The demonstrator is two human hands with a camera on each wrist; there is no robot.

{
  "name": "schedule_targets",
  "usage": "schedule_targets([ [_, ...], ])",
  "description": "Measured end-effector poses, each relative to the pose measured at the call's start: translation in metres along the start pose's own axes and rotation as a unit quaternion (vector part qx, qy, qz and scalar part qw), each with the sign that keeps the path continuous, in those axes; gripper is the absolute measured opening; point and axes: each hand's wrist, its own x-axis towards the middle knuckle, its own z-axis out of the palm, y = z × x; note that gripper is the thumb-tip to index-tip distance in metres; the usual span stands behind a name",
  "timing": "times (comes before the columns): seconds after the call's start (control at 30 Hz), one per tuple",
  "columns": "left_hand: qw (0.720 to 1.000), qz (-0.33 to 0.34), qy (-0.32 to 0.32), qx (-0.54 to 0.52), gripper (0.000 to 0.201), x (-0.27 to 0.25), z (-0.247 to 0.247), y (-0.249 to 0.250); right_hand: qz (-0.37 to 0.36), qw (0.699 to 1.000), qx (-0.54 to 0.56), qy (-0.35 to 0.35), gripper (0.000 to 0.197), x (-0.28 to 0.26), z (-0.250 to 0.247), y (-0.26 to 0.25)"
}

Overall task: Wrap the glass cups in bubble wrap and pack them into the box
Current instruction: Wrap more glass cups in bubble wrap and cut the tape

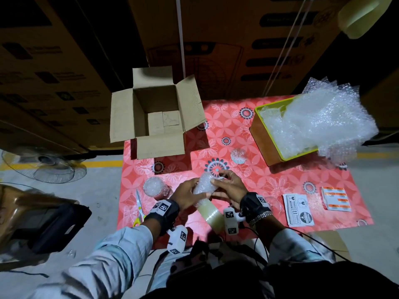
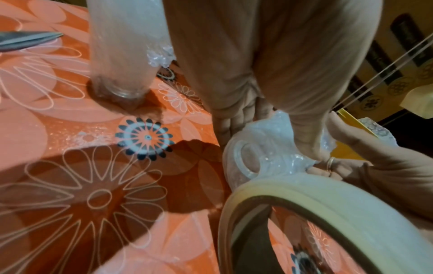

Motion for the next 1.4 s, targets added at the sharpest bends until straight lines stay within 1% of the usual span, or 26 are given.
schedule_targets([
  [0.17, 0.997, -0.030, 0.038, -0.063, 0.065, 0.000, 0.008, -0.015, -0.006, 0.999, 0.042, 0.000, 0.037, -0.014, -0.005, 0.004],
  [0.23, 0.993, -0.043, 0.060, -0.088, 0.066, -0.001, 0.011, -0.018, -0.026, 0.999, -0.025, 0.003, 0.035, -0.027, -0.017, 0.009],
  [0.3, 0.988, -0.066, 0.085, -0.107, 0.058, -0.001, 0.011, -0.023, -0.040, 0.986, -0.161, -0.021, 0.033, -0.040, -0.030, 0.022],
  [0.33, 0.985, -0.076, 0.095, -0.127, 0.057, -0.002, 0.012, -0.025, -0.039, 0.971, -0.228, -0.051, 0.033, -0.046, -0.033, 0.030],
  [0.4, 0.974, -0.092, 0.101, -0.179, 0.063, -0.005, 0.011, -0.024, -0.035, 0.934, -0.340, -0.109, 0.039, -0.059, -0.031, 0.047],
  [0.43, 0.972, -0.090, 0.099, -0.195, 0.064, -0.006, 0.011, -0.025, -0.037, 0.921, -0.371, -0.112, 0.043, -0.061, -0.029, 0.054],
  [0.47, 0.971, -0.081, 0.091, -0.205, 0.065, -0.008, 0.011, -0.023, -0.042, 0.918, -0.380, -0.103, 0.043, -0.065, -0.027, 0.057],
  [0.53, 0.969, -0.058, 0.073, -0.229, 0.074, -0.010, 0.013, -0.021, -0.060, 0.923, -0.368, -0.100, 0.036, -0.069, -0.023, 0.055],
  [0.6, 0.970, -0.048, 0.054, -0.230, 0.085, -0.009, 0.015, -0.017, -0.086, 0.918, -0.373, -0.105, 0.034, -0.075, -0.019, 0.048],
  [0.63, 0.972, -0.041, 0.045, -0.227, 0.084, -0.010, 0.017, -0.012, -0.110, 0.911, -0.382, -0.107, 0.034, -0.079, -0.017, 0.044],
  [0.67, 0.973, -0.036, 0.038, -0.223, 0.079, -0.012, 0.020, -0.008, -0.126, 0.906, -0.390, -0.108, 0.036, -0.082, -0.014, 0.040],
  [0.73, 0.976, -0.024, 0.031, -0.213, 0.067, -0.015, 0.024, 0.002, -0.130, 0.906, -0.388, -0.103, 0.035, -0.090, -0.008, 0.031],
  [0.8, 0.984, -0.012, 0.064, -0.165, 0.062, -0.019, 0.027, 0.013, -0.135, 0.904, -0.396, -0.090, 0.034, -0.097, -0.002, 0.023],
  [0.83, 0.985, -0.001, 0.093, -0.147, 0.058, -0.018, 0.029, 0.015, -0.139, 0.898, -0.409, -0.083, 0.034, -0.102, 0.001, 0.020],
  [0.9, 0.980, -0.004, 0.131, -0.152, 0.051, -0.014, 0.030, 0.013, -0.141, 0.890, -0.428, -0.071, 0.043, -0.109, 0.006, 0.016],
  [0.93, 0.977, -0.010, 0.139, -0.164, 0.052, -0.013, 0.031, 0.014, -0.142, 0.878, -0.452, -0.062, 0.053, -0.113, 0.008, 0.015],
  [0.97, 0.972, -0.009, 0.154, -0.179, 0.056, -0.014, 0.030, 0.014, -0.151, 0.857, -0.491, -0.046, 0.064, -0.115, 0.009, 0.014],
  [1.0, 0.964, -0.013, 0.162, -0.209, 0.063, -0.015, 0.029, 0.015, -0.169, 0.824, -0.540, -0.023, 0.071, -0.115, 0.008, 0.013],
  [1.03, 0.955, -0.023, 0.170, -0.241, 0.069, -0.015, 0.027, 0.013, -0.192, 0.784, -0.591, 0.006, 0.074, -0.117, 0.005, 0.009],
  [1.07, 0.946, -0.041, 0.167, -0.275, 0.073, -0.017, 0.022, 0.012, -0.207, 0.750, -0.628, 0.033, 0.072, -0.119, 0.001, 0.004],
  [1.1, 0.938, -0.054, 0.152, -0.306, 0.076, -0.017, 0.018, 0.009, -0.220, 0.729, -0.646, 0.055, 0.068, -0.122, -0.004, -0.003],
  [1.13, 0.934, -0.066, 0.125, -0.328, 0.081, -0.018, 0.014, 0.007, -0.227, 0.720, -0.653, 0.068, 0.063, -0.125, -0.010, -0.009],
  [1.2, 0.916, -0.085, 0.069, -0.385, 0.086, -0.026, 0.009, 0.011, -0.227, 0.713, -0.659, 0.073, 0.056, -0.131, -0.017, -0.018],
  [1.3, 0.882, -0.077, 0.015, -0.465, 0.064, -0.038, 0.007, 0.016, -0.217, 0.720, -0.655, 0.068, 0.055, -0.134, -0.014, -0.020],
  [1.37, 0.860, -0.082, -0.029, -0.503, 0.057, -0.046, 0.010, 0.020, -0.218, 0.721, -0.653, 0.073, 0.053, -0.135, -0.009, -0.019],
  [1.4, 0.857, -0.082, -0.044, -0.507, 0.055, -0.049, 0.010, 0.021, -0.222, 0.721, -0.652, 0.074, 0.052, -0.135, -0.007, -0.019],
])
